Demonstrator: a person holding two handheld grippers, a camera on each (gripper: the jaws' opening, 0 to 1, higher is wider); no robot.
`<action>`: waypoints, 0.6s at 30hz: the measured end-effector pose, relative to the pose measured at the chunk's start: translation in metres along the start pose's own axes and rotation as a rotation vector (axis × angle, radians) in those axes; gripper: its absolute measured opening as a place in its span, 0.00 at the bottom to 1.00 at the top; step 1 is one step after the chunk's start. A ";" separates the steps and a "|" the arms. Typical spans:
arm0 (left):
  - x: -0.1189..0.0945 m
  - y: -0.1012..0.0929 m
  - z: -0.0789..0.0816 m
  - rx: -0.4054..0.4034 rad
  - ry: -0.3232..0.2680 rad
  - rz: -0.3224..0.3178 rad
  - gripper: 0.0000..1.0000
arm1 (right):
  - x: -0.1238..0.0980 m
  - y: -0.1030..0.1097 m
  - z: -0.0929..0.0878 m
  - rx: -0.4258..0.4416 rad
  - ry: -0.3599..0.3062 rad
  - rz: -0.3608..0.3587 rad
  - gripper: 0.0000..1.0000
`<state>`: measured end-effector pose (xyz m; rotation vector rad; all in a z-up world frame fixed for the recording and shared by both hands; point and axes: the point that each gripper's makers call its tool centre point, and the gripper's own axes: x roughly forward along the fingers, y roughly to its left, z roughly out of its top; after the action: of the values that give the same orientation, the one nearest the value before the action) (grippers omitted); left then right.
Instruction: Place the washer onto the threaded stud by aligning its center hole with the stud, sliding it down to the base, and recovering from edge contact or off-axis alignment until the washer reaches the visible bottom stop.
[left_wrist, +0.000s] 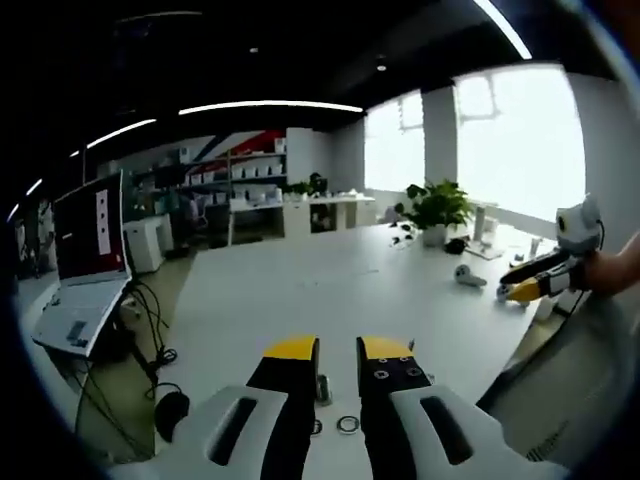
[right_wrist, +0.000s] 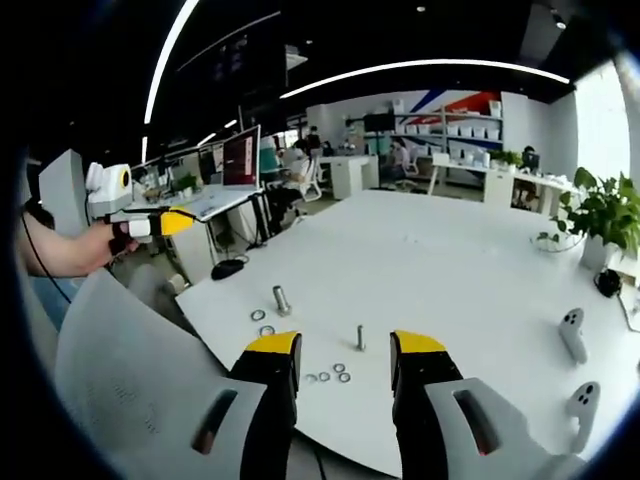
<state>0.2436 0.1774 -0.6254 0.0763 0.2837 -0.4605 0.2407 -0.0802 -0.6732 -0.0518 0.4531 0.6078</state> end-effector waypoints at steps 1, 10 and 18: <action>-0.001 -0.001 0.005 0.025 -0.025 0.001 0.14 | 0.000 0.000 0.000 0.000 0.002 0.003 0.37; -0.003 0.000 0.006 0.072 -0.040 0.001 0.17 | 0.002 0.006 -0.004 -0.019 0.021 0.027 0.37; -0.001 0.002 -0.002 0.005 -0.003 -0.002 0.16 | 0.001 0.004 -0.004 -0.009 0.019 0.023 0.37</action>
<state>0.2432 0.1801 -0.6270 0.0802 0.2797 -0.4633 0.2375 -0.0770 -0.6773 -0.0610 0.4704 0.6320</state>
